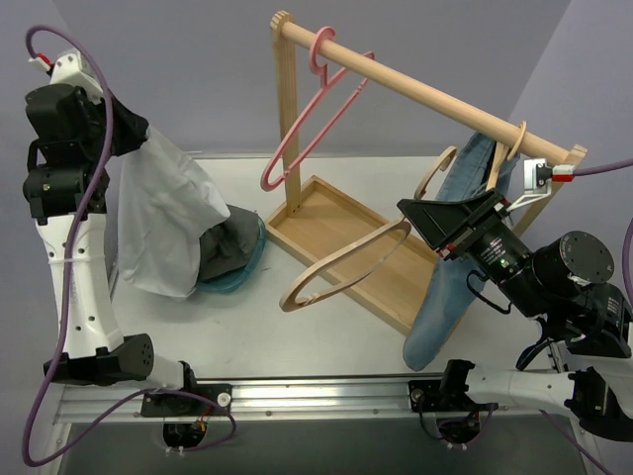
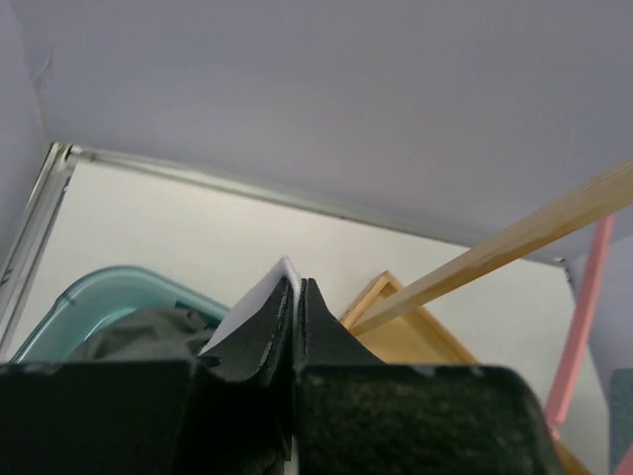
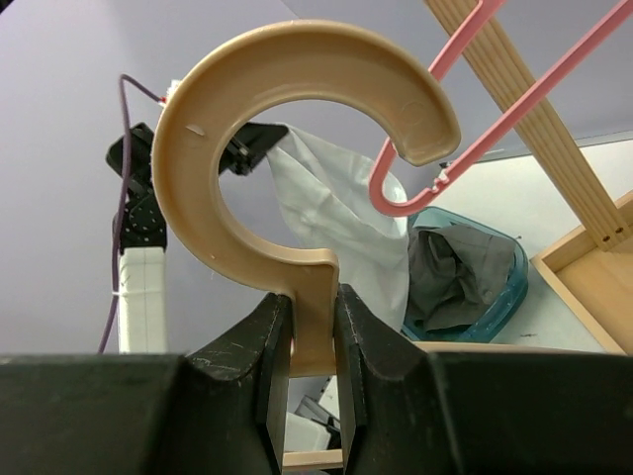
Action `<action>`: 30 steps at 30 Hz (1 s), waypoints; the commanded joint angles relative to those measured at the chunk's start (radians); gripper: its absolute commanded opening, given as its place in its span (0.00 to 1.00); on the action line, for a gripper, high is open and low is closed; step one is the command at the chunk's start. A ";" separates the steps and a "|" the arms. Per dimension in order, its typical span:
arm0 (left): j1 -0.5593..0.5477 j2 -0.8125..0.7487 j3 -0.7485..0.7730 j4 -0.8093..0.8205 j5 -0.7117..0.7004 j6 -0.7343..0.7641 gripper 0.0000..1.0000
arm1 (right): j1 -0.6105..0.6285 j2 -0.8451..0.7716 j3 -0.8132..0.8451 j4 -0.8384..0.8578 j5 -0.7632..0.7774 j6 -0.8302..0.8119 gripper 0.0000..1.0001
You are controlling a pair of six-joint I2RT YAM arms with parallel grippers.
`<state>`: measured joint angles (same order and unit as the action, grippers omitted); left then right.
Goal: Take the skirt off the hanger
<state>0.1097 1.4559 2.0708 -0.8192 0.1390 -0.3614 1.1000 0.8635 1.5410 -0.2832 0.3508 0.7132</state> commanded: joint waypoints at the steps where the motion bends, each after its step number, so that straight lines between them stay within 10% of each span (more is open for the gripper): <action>1: 0.060 0.042 0.153 0.161 0.197 -0.137 0.02 | -0.006 -0.014 0.025 0.013 0.028 -0.014 0.00; 7: 0.114 0.144 0.144 0.264 0.451 -0.280 0.02 | -0.005 -0.004 0.019 0.010 0.040 -0.014 0.00; 22: 0.127 -0.039 -0.967 0.577 0.308 -0.231 0.02 | -0.003 -0.008 -0.030 0.019 0.039 -0.001 0.00; 30: 0.094 0.083 -1.015 0.483 0.297 -0.178 0.03 | -0.006 0.069 -0.096 -0.059 0.100 -0.015 0.00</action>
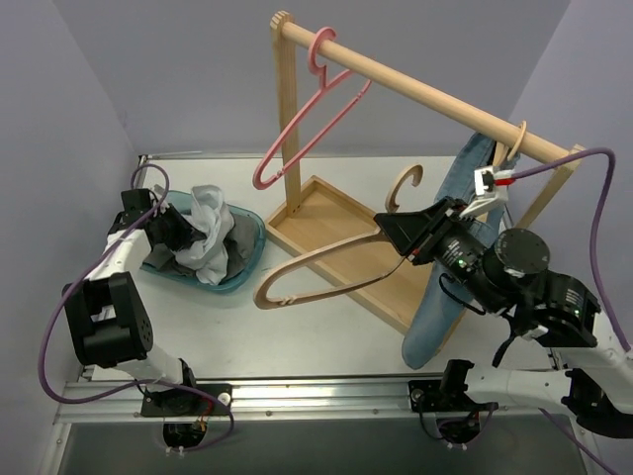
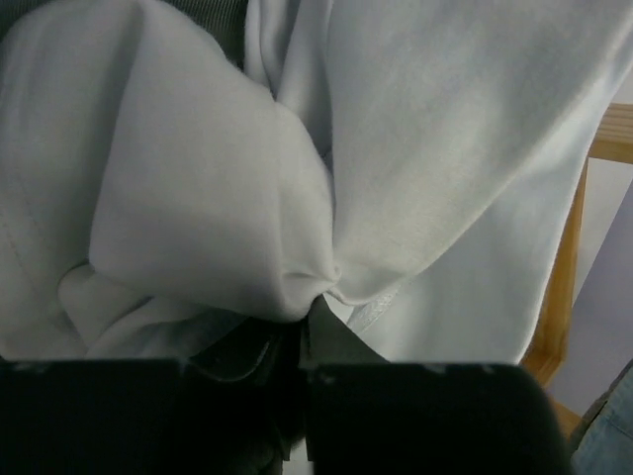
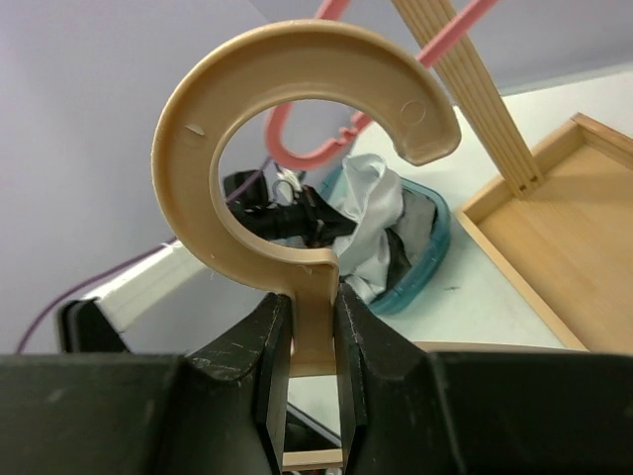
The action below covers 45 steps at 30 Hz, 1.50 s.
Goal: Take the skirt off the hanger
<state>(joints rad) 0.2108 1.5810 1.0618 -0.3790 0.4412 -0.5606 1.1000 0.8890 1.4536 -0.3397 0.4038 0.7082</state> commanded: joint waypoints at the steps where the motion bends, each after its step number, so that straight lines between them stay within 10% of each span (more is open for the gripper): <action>1: -0.007 -0.053 -0.013 0.043 -0.004 0.001 0.16 | -0.005 0.051 -0.007 -0.007 0.053 -0.013 0.00; 7: -0.005 -0.168 0.027 -0.033 -0.030 -0.002 0.73 | -0.006 0.087 -0.002 -0.062 0.111 -0.033 0.00; 12: -0.007 -0.335 0.153 -0.141 -0.159 0.004 0.95 | -0.006 0.102 -0.007 -0.081 0.130 -0.036 0.00; 19: -0.024 -0.550 0.216 -0.066 -0.179 -0.148 0.94 | -0.011 0.160 0.050 -0.149 0.162 -0.053 0.00; 23: -0.208 -0.555 0.341 0.014 -0.078 -0.098 0.94 | -0.012 0.215 0.102 -0.183 0.167 -0.075 0.00; 28: -0.437 -0.530 0.389 0.207 0.288 0.054 0.95 | -0.014 0.226 0.110 -0.217 0.155 -0.084 0.00; 45: -0.571 -0.639 0.391 -0.335 0.564 0.428 0.93 | -0.015 0.189 0.149 -0.292 0.179 -0.084 0.00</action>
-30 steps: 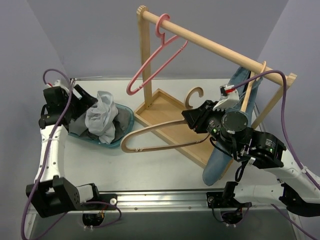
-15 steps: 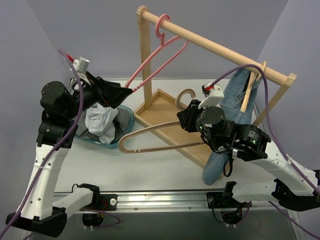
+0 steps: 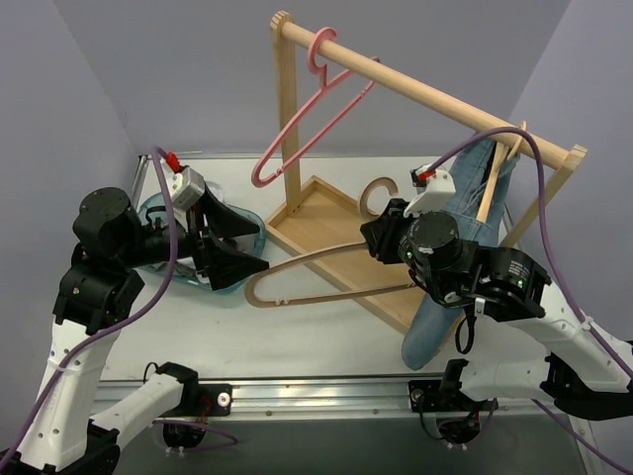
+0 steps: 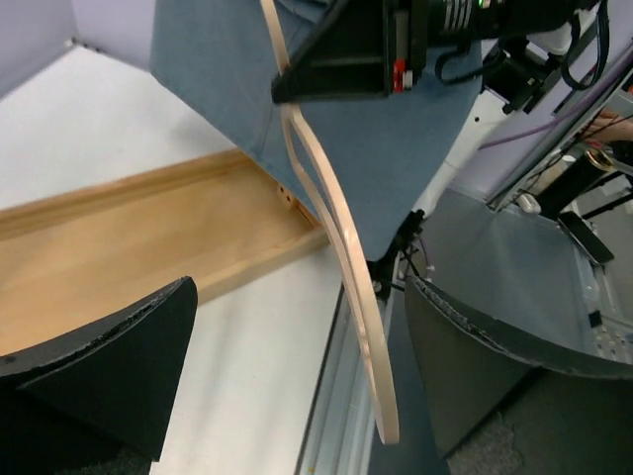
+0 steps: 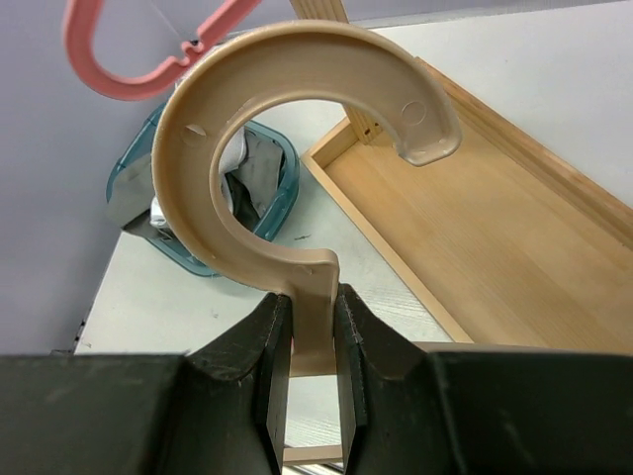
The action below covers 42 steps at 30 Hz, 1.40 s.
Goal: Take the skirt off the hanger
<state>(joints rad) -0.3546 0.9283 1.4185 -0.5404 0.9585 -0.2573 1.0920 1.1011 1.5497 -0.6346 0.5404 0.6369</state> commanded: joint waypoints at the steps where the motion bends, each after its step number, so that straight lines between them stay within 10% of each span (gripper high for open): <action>1: -0.012 0.017 0.042 -0.208 0.046 0.148 0.92 | -0.007 -0.020 0.058 0.000 0.044 -0.017 0.00; 6: -0.082 0.007 0.007 -0.285 0.020 0.174 0.87 | -0.009 -0.018 0.085 -0.010 0.046 -0.014 0.00; 9: -0.118 0.020 0.000 -0.306 0.010 0.173 0.66 | -0.007 -0.018 0.087 0.006 0.036 -0.014 0.00; 13: -0.149 0.037 0.043 -0.331 -0.154 0.149 0.02 | -0.009 -0.009 0.092 0.019 0.006 -0.023 0.07; 16: -0.152 0.037 0.083 -0.297 -0.286 0.084 0.02 | -0.007 -0.013 0.093 0.029 -0.008 -0.042 0.76; 19: -0.152 0.015 0.094 -0.205 -0.443 0.030 0.02 | -0.007 -0.064 0.076 0.053 -0.020 -0.032 1.00; 42: -0.175 0.282 0.352 0.059 -0.471 -0.128 0.02 | -0.009 -0.337 0.090 0.266 -0.227 -0.019 0.96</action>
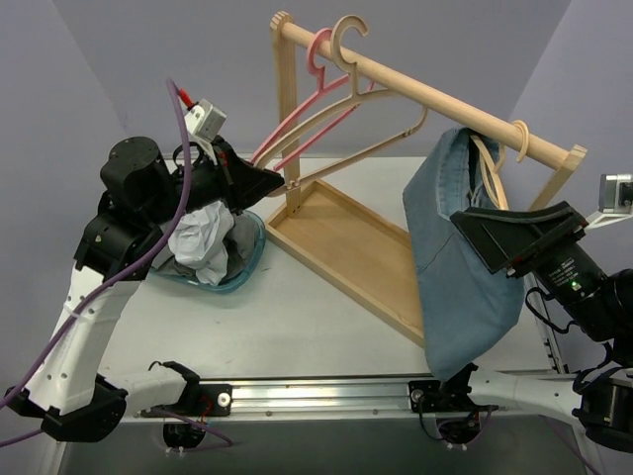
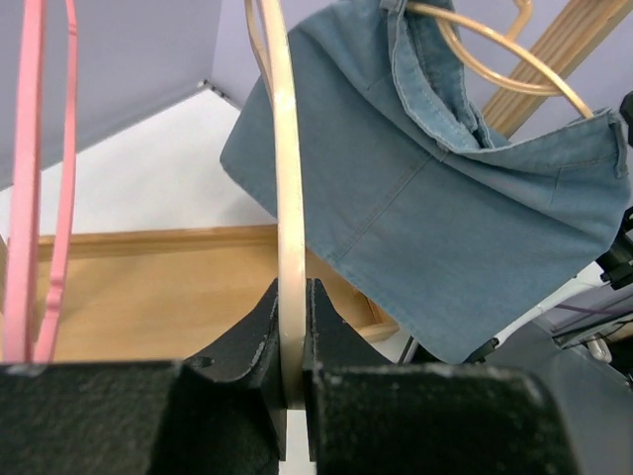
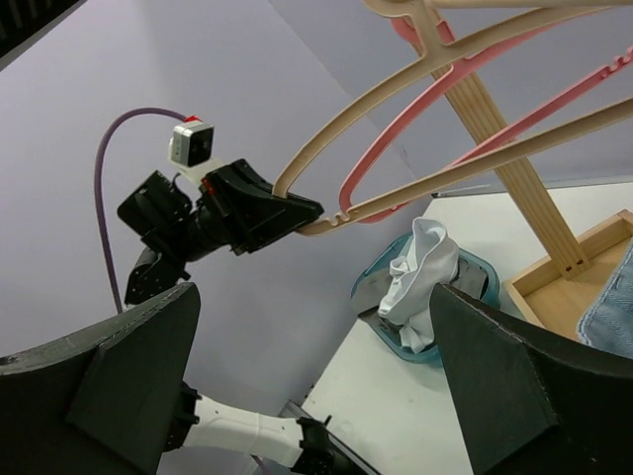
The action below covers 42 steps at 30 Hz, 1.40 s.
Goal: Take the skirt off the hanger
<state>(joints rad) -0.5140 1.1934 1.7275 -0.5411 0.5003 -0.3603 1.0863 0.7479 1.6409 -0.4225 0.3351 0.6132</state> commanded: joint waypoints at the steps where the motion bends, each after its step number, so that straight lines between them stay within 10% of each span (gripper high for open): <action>1: -0.027 0.020 0.043 0.029 -0.020 -0.020 0.02 | -0.005 0.018 0.000 0.057 -0.022 0.005 0.96; 15: -0.072 0.018 -0.035 -0.083 -0.140 0.023 0.03 | -0.005 0.226 0.282 -0.102 0.138 -0.067 0.95; 26: -0.089 0.028 -0.071 -0.076 -0.144 0.024 0.61 | -0.005 0.200 0.349 -0.334 0.372 -0.033 0.86; 42: -0.144 -0.051 0.029 -0.031 -0.105 -0.011 0.73 | 0.021 0.116 0.050 -0.210 0.496 0.029 0.75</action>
<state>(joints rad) -0.6418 1.1946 1.6939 -0.6365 0.3676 -0.3550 1.0992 0.8299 1.7126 -0.7380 0.7860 0.6258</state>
